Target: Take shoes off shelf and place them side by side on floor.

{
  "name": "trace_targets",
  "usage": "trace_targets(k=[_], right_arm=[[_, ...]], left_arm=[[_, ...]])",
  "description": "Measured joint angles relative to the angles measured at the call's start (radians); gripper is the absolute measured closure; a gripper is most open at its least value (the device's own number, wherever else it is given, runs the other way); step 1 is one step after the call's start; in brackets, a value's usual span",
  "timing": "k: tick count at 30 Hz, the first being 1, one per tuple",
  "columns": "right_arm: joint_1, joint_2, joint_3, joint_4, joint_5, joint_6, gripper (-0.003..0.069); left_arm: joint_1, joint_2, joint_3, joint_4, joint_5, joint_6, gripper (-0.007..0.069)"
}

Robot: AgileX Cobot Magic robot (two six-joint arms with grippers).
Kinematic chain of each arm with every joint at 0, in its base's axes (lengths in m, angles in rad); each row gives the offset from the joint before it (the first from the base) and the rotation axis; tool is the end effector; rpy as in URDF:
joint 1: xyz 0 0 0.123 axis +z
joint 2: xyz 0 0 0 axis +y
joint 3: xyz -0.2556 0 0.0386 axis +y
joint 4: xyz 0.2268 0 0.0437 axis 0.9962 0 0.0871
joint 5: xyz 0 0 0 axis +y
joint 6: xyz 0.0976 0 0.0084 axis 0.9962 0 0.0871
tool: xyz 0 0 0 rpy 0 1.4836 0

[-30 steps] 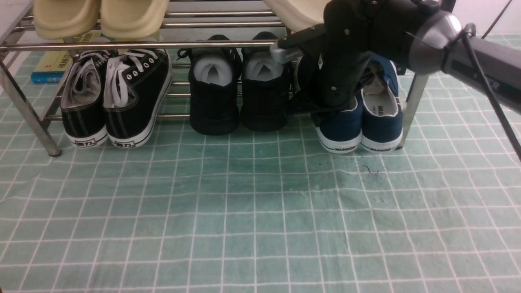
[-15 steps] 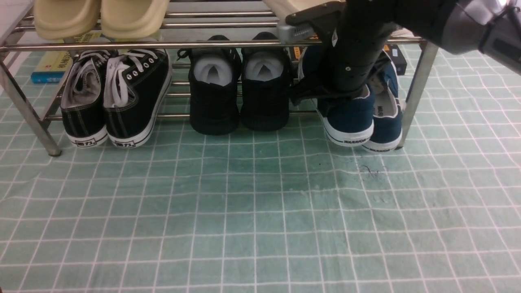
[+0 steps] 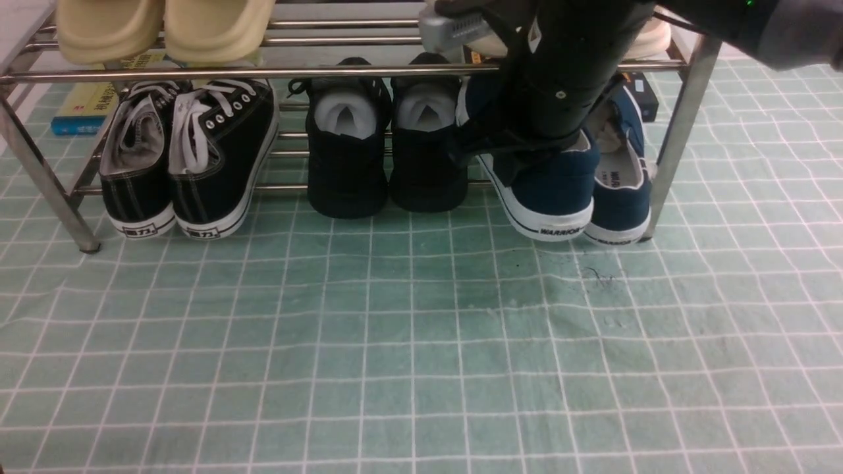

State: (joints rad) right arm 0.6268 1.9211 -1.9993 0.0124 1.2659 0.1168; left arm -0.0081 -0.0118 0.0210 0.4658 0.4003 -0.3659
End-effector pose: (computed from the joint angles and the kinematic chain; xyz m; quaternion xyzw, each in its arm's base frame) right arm 0.3159 0.2302 0.3237 -0.2449 0.9411 0.0904 0.2148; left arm 0.0638 0.0167 0.1731 -0.0225 0.7982 0.0880 0.5955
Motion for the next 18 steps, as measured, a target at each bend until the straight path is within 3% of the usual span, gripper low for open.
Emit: trace_targets(k=[18], right_arm=[[0.002, -0.348, 0.286, 0.155, 0.001, -0.021, 0.0624]], left_arm=[[0.000, 0.000, 0.000, 0.000, 0.000, 0.000, 0.0383]])
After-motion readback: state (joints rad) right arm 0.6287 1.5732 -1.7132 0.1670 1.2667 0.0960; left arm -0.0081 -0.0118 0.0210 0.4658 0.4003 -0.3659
